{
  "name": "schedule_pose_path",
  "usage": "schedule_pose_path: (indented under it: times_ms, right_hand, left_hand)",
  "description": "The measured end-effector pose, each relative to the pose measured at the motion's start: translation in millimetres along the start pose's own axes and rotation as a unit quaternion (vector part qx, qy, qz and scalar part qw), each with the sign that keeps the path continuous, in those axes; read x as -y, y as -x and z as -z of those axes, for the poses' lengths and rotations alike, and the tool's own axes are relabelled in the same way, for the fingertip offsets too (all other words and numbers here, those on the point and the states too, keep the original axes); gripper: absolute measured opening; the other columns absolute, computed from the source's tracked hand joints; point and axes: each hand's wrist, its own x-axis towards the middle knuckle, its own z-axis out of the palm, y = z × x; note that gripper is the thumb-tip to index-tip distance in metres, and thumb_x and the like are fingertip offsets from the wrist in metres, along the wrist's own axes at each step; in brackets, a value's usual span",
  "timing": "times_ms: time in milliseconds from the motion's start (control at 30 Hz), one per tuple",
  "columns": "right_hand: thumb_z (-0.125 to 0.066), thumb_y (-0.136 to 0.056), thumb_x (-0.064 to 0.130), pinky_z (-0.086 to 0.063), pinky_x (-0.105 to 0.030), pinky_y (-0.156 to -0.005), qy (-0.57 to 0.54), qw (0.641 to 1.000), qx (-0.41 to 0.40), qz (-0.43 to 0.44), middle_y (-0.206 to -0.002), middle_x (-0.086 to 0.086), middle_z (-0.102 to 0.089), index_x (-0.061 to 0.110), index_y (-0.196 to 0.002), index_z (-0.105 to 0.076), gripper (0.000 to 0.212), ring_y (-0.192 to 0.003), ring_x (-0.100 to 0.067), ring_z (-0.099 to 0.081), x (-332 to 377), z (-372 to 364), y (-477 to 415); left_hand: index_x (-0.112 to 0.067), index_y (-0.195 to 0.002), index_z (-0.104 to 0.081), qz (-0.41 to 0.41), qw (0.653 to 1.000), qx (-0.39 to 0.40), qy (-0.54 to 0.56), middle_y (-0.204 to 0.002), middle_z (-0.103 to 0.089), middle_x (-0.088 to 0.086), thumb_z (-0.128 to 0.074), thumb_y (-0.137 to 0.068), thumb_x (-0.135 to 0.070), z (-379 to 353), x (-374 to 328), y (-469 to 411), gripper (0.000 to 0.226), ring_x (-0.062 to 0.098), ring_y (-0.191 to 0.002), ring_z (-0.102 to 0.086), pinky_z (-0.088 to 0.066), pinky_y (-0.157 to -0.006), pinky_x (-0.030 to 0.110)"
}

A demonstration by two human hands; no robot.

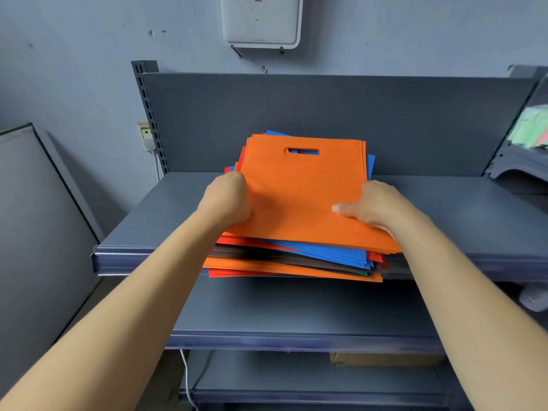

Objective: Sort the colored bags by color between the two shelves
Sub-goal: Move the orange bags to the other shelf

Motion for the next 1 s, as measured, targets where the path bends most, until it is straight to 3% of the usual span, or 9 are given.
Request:
schedule_pose_path:
  times_ms: [133, 267, 400, 533, 667, 767, 867, 1000]
  right_hand:
    - [-0.063, -0.084, 0.049, -0.042, -0.032, -0.076, 0.004, 1.000, 0.000, 0.005, -0.124, -0.010, -0.055, 0.008, -0.125, -0.051, 0.060, -0.107, -0.028, -0.055, -3.9, 4.3, -0.6]
    - [-0.062, -0.086, 0.046, -0.040, -0.032, -0.076, 0.008, 1.000, 0.000, 0.011, -0.124, -0.011, -0.054, 0.005, -0.123, -0.051, 0.056, -0.108, -0.028, -0.053, -7.0, 6.8, 2.8]
    - [-0.059, -0.088, 0.046, -0.040, -0.031, -0.075, 0.010, 1.000, 0.005, 0.012, -0.123, -0.012, -0.053, 0.005, -0.121, -0.051, 0.054, -0.103, -0.026, -0.052, -8.6, 7.0, 5.8]
    - [-0.059, -0.088, 0.046, -0.040, -0.031, -0.075, 0.017, 1.000, 0.007, 0.018, -0.123, -0.012, -0.054, 0.005, -0.121, -0.051, 0.054, -0.107, -0.028, -0.053, -8.1, 7.1, 6.1]
    - [-0.058, -0.089, 0.045, -0.040, -0.031, -0.075, 0.024, 0.999, 0.007, 0.027, -0.124, -0.012, -0.054, 0.005, -0.122, -0.051, 0.052, -0.108, -0.028, -0.053, -5.9, 6.6, 5.3]
    - [-0.058, -0.090, 0.044, -0.039, -0.031, -0.074, 0.025, 0.999, 0.003, 0.031, -0.120, -0.011, -0.055, 0.005, -0.119, -0.052, 0.049, -0.096, -0.023, -0.050, -5.0, 5.5, 4.4]
    - [-0.058, -0.090, 0.044, -0.039, -0.032, -0.072, 0.022, 0.999, 0.000, 0.033, -0.115, -0.010, -0.056, 0.006, -0.114, -0.053, 0.045, -0.088, -0.021, -0.047, -5.5, 3.5, 2.5]
    - [-0.060, -0.089, 0.043, -0.040, -0.032, -0.072, 0.011, 0.999, -0.001, 0.033, -0.115, -0.009, -0.057, 0.007, -0.114, -0.054, 0.044, -0.088, -0.021, -0.049, -7.5, 1.3, -1.1]
  left_hand:
    - [-0.001, -0.108, -0.055, -0.075, 0.995, -0.039, -0.047, -0.105, -0.060, 0.019, -0.041, -0.082, 0.004, -4.4, -9.1, 10.0, 0.030, 0.039, -0.100, -0.056, -0.043, -0.074, 0.037]
    - [-0.007, -0.128, -0.052, -0.107, 0.990, -0.025, -0.091, -0.118, -0.058, 0.018, -0.034, -0.087, 0.004, -0.7, -22.3, 19.7, 0.046, 0.038, -0.108, -0.055, -0.046, -0.084, 0.039]
    - [-0.014, -0.134, -0.049, -0.136, 0.987, -0.009, -0.091, -0.120, -0.057, 0.017, -0.031, -0.088, 0.003, -0.7, -31.5, 29.7, 0.052, 0.037, -0.111, -0.053, -0.044, -0.087, 0.038]
    - [-0.005, -0.119, -0.048, -0.071, 0.994, 0.002, -0.082, -0.117, -0.057, 0.020, -0.034, -0.087, 0.001, -3.4, -26.3, 26.5, 0.036, 0.040, -0.105, -0.053, -0.040, -0.075, 0.038]
    - [-0.003, -0.108, -0.050, 0.037, 0.996, 0.048, -0.065, -0.118, -0.056, 0.019, -0.041, -0.090, -0.005, -5.9, -16.2, 13.5, 0.021, 0.039, -0.108, -0.053, -0.042, -0.085, 0.040]
    - [-0.005, -0.099, -0.052, 0.097, 0.992, 0.071, -0.024, -0.121, -0.055, 0.020, -0.044, -0.088, -0.009, -6.1, -14.6, 1.4, 0.014, 0.039, -0.111, -0.051, -0.043, -0.096, 0.043]
    - [-0.006, -0.077, -0.042, 0.111, 0.992, 0.050, 0.007, -0.115, -0.055, 0.018, -0.046, -0.089, -0.008, -7.2, -15.0, -3.4, 0.013, 0.037, -0.112, -0.048, -0.042, -0.092, 0.042]
    - [-0.007, -0.087, -0.047, 0.120, 0.991, 0.029, 0.048, -0.107, -0.057, 0.016, -0.055, -0.089, -0.011, -5.9, -13.4, -6.9, 0.009, 0.035, -0.107, -0.052, -0.041, -0.085, 0.037]
